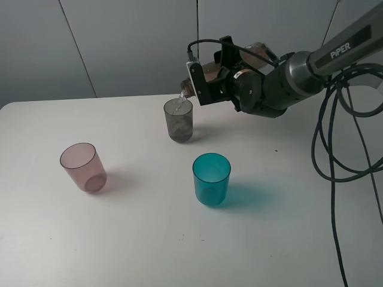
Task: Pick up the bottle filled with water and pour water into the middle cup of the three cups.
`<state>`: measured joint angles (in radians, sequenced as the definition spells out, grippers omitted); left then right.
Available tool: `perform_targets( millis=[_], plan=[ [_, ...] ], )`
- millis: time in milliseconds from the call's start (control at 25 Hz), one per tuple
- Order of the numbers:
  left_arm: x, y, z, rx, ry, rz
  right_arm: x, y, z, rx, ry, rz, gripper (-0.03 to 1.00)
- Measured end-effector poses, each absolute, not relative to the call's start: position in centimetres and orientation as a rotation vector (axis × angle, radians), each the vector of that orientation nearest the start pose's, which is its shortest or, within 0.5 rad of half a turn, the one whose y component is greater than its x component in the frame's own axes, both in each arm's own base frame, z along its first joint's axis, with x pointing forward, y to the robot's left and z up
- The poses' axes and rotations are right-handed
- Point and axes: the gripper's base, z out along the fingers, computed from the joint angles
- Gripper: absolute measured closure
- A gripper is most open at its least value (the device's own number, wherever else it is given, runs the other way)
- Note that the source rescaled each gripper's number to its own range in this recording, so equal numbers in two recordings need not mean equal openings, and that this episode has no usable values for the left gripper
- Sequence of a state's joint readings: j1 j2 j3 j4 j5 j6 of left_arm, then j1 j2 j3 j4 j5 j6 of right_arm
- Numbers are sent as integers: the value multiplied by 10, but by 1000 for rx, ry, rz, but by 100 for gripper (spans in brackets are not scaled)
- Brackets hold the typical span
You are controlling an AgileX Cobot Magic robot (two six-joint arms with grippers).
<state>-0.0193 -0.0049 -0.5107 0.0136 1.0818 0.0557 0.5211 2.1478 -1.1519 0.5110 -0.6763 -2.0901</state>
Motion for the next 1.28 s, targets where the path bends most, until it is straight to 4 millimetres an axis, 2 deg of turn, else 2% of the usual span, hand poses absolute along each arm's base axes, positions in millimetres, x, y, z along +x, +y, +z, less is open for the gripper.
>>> perform_targets(
  millis=[1280],
  plan=[
    [-8, 1, 278, 76, 2049, 39, 396, 202, 135, -1692, 928, -1115, 97]
  ],
)
